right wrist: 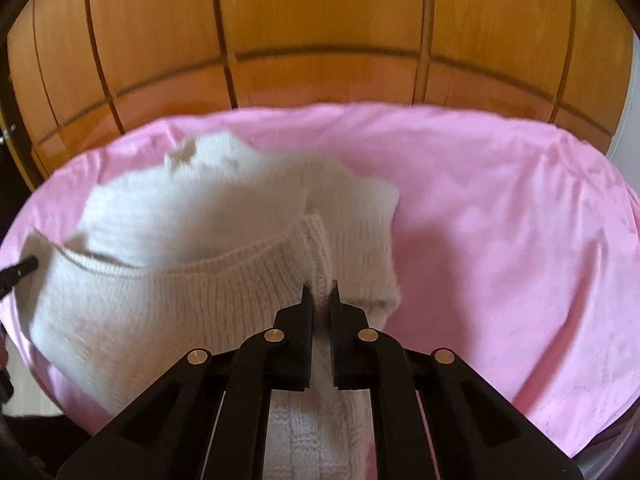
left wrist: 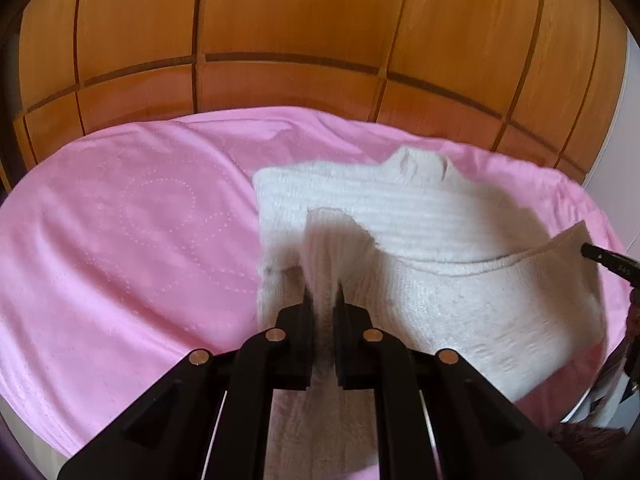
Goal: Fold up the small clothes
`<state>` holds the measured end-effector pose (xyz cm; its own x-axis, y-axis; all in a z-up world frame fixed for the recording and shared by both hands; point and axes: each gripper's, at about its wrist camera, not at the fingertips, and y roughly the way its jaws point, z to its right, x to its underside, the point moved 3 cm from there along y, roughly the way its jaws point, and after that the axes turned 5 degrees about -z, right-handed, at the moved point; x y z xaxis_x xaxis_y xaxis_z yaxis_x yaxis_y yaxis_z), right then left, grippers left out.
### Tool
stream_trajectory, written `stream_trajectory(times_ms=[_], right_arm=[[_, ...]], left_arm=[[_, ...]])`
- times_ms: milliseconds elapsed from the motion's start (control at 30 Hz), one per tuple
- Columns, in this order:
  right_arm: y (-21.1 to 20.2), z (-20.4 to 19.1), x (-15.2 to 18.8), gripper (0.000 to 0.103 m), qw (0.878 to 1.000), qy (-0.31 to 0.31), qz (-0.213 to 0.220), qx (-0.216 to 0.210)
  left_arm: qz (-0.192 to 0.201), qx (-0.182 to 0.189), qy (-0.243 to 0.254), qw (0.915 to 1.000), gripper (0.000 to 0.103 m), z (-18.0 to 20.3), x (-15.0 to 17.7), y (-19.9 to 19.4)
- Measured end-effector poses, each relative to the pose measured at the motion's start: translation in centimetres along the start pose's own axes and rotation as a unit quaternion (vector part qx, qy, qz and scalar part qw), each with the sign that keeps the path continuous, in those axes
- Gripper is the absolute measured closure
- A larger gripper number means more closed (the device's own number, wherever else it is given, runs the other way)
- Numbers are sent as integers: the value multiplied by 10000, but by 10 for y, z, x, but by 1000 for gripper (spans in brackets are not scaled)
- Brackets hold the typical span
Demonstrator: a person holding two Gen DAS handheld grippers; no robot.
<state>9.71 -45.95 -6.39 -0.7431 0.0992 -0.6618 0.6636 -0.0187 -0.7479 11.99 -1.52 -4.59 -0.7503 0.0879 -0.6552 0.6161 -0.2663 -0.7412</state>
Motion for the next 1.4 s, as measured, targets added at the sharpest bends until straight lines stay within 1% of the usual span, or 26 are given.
stream_trajectory(times_ms=[100, 133, 233, 267, 333, 433, 567, 633, 667, 700, 767, 867, 933, 967, 1000, 1033, 1067, 1100, 1133, 1167, 1200, 1233, 1267, 1333, 1400], right_arm=[[-7, -1, -18, 98, 9997, 58, 231, -51], [-8, -1, -26, 98, 9995, 71, 294, -73], [-3, 1, -56, 98, 9989, 128, 450, -78], [2, 3, -65, 98, 9988, 160, 465, -65], [14, 9, -83, 98, 9986, 235, 478, -27], [46, 19, -115, 98, 9984, 401, 404, 54], [90, 27, -143, 98, 9979, 550, 226, 240], [109, 28, -150, 98, 9977, 538, 140, 386], [125, 29, -153, 98, 9974, 565, 25, 441], [138, 30, -153, 98, 9970, 580, -108, 502], [162, 33, -146, 98, 9955, 589, -354, 651], [189, 37, -132, 98, 9935, 578, -612, 772], [193, 37, -128, 98, 9933, 598, -640, 756], [191, 37, -128, 97, 9936, 595, -598, 753], [186, 36, -129, 93, 9943, 578, -539, 716], [179, 34, -130, 81, 9950, 536, -463, 701], [168, 32, -133, 71, 9953, 479, -313, 785], [158, 29, -134, 68, 9956, 455, -156, 800], [147, 25, -135, 65, 9963, 453, -1, 728], [135, 17, -136, 63, 9975, 444, 147, 537], [127, 9, -136, 63, 9982, 410, 217, 381], [123, -4, -136, 63, 9991, 327, 240, 113], [122, -16, -134, 63, 9994, 256, 191, -133], [131, -40, -131, 63, 9985, 141, -29, -522], [145, -61, -126, 63, 9966, 65, -300, -766]], left_arm=[[98, 186, -90, 9997, 96, -4, -17, -6], [127, 259, -118, 9995, 96, -6, -27, -7], [177, 313, -100, 9993, 97, -6, -51, -1], [204, 246, -43, 9995, 97, -6, -66, 6], [204, 192, -14, 9996, 97, -4, -82, 19], [90, 142, -39, 9999, 97, -5, -115, 52], [-97, -52, -26, 9999, 97, -4, -146, 98], [-242, -150, 32, 9996, 97, -3, -154, 120], [-356, -309, 116, 9988, 97, -2, -156, 134], [-465, -388, 118, 9981, 97, -3, -156, 146], [-751, -478, -68, 9960, 96, -12, -152, 172], [-988, -587, -328, 9928, 94, -22, -144, 196], [-960, -635, -375, 9926, 84, -23, -143, 196], [-917, -622, -426, 9929, 80, -23, -143, 190], [-852, -648, -459, 9932, 68, -23, -143, 183], [-741, -740, -471, 9934, 65, -23, -143, 173], [-562, -797, -445, 9942, 67, -22, -144, 159], [-438, -780, -415, 9951, 67, -20, -143, 149], [-301, -705, -373, 9964, 67, -16, -143, 136], [-153, -563, -308, 9978, 68, -9, -141, 124], [-59, -430, -221, 9988, 70, -3, -140, 116], [-20, -280, -105, 9996, 70, 6, -139, 110], [-82, -91, 60, 9999, 70, 16, -139, 110], [-251, 59, 290, 9992, 70, 32, -136, 118], [-597, 211, 461, 9969, 70, 45, -131, 138]])
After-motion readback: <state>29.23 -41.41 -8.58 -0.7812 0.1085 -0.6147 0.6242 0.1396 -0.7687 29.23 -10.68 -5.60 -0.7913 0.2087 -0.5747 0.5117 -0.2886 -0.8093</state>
